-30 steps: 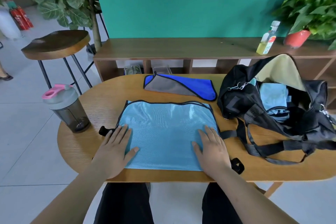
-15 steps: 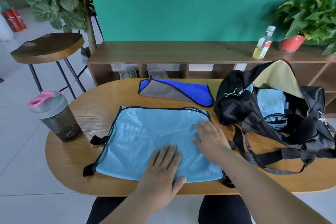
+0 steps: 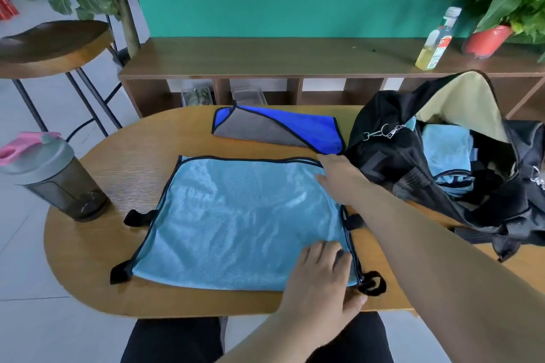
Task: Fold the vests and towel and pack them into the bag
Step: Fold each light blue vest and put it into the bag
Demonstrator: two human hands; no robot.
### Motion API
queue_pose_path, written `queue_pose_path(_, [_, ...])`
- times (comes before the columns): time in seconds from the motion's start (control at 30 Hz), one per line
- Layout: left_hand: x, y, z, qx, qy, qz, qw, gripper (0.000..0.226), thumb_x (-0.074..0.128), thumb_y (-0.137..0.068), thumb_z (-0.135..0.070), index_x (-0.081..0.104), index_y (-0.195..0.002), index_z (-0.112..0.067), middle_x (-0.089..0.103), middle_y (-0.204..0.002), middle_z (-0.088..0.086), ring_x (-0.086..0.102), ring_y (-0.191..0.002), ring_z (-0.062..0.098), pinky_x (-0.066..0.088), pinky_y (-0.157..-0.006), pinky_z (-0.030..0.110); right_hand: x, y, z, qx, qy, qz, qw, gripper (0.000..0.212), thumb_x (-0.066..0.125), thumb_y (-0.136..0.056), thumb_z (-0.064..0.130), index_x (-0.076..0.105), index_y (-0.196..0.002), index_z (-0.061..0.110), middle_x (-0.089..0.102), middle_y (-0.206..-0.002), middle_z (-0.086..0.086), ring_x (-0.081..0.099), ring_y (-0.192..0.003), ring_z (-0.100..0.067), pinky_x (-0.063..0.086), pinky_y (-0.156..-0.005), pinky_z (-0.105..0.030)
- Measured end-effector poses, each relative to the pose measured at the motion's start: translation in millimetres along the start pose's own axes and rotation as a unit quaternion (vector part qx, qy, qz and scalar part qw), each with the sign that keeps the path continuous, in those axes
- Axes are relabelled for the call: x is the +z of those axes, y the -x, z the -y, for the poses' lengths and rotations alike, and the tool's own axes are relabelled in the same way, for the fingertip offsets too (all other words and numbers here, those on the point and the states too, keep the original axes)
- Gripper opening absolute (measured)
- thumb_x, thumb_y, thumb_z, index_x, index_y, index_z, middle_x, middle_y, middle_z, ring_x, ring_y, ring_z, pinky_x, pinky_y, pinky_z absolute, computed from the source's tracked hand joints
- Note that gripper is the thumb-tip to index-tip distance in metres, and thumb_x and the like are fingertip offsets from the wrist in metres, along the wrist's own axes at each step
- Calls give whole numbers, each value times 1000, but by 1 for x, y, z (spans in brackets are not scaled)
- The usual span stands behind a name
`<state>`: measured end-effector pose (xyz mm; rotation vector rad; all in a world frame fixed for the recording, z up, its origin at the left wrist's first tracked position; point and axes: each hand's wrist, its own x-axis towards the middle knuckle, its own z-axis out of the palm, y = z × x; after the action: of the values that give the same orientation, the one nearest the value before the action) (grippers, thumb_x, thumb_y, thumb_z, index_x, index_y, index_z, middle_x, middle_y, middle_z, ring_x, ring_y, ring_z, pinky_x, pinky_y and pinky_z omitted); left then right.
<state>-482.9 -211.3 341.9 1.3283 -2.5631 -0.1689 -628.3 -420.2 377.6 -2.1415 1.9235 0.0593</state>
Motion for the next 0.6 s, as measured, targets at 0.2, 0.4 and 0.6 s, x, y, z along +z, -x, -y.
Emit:
queue_pose_path(0.2, [3, -5, 11, 24, -27, -36, 999, 47, 66, -92, -55, 61, -125, -22, 53, -108, -4, 53, -98, 19, 52, -86, 35, -2, -9, -2, 25, 30, -35, 999, 54, 58, -106, 35, 42, -153, 14, 45, -145, -11, 41, -137, -30, 48, -108, -43])
queue_pose_path(0.4, [-3, -1, 11, 62, -57, -71, 994, 74, 61, -78, -13, 46, -150, -21, 62, -100, -3, 57, -86, 21, 53, -76, 35, -7, -9, 0, 45, -11, -49, 998, 38, 57, -106, 33, 58, -139, 16, 53, -133, -10, 54, -120, -29, 52, -95, -40])
queue_pose_path(0.6, [-10, 15, 10, 112, -52, -63, 990, 56, 64, -82, -15, 53, -134, -30, 53, -107, -3, 51, -89, 18, 48, -79, 33, -27, 8, -6, 56, -164, -93, 980, 24, 69, -98, 37, 68, -113, 19, 70, -102, -1, 67, -89, -22, 56, -74, -36])
